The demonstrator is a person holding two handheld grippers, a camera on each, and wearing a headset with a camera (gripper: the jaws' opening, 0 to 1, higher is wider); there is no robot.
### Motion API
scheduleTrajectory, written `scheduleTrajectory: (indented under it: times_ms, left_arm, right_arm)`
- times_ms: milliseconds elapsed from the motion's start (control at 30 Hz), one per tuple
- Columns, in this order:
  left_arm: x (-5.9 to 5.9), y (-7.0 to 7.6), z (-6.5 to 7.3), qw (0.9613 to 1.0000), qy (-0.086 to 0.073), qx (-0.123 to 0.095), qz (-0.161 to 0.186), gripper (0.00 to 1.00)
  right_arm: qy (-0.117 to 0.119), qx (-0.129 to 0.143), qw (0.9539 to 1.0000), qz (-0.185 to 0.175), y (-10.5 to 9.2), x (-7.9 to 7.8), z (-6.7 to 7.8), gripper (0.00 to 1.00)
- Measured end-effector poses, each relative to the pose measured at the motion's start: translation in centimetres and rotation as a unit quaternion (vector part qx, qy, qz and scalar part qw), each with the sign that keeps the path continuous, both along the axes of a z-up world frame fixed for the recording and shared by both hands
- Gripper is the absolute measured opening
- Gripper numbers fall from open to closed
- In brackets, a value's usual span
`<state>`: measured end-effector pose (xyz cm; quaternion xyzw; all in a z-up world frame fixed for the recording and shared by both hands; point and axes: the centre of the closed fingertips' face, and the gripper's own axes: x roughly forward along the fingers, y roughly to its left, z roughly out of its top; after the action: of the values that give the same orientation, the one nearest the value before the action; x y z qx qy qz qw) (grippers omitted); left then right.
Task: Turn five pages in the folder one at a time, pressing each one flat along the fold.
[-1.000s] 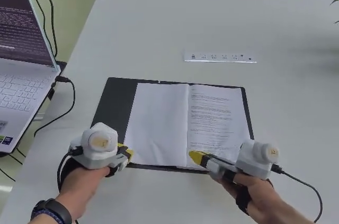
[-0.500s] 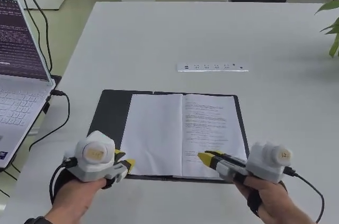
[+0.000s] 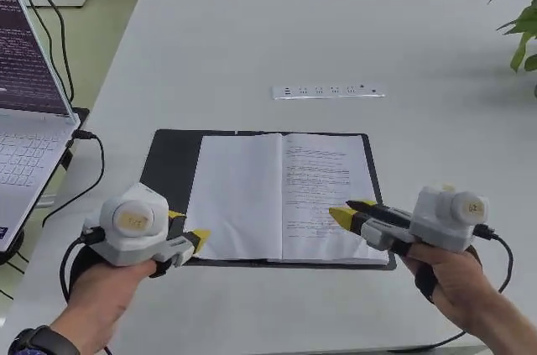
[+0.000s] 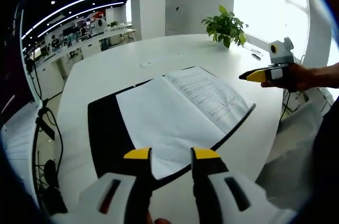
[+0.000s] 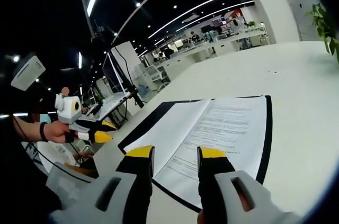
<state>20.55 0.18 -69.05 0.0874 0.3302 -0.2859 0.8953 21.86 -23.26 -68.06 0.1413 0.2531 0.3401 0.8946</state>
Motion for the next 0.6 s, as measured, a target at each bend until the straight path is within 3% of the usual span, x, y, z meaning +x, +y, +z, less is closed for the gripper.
scheduleTrajectory:
  times_ms: [267, 367, 467, 600]
  left_arm:
    - [0.3, 1.5, 2.1, 0.9998, -0.019, 0.004, -0.004, 0.34]
    - [0.1, 1.7, 2.8, 0.9998, -0.013, -0.016, 0.000, 0.39]
    - [0.0, 2.1, 3.2, 0.9997, -0.017, -0.019, 0.003, 0.43]
    - [-0.4, 2.7, 3.9, 0.9994, -0.023, -0.020, 0.014, 0.48]
  right_arm:
    - [-0.022, -0.024, 0.9994, -0.009, -2.4, -0.6, 1.6, 0.43]
    - [-0.027, -0.048, 0.9985, -0.010, -3.5, -1.0, 1.7, 0.46]
    - [-0.026, -0.070, 0.9972, -0.004, -4.0, -1.6, 1.8, 0.52]
    - [-0.031, -0.072, 0.9968, -0.012, -5.0, -2.1, 2.5, 0.55]
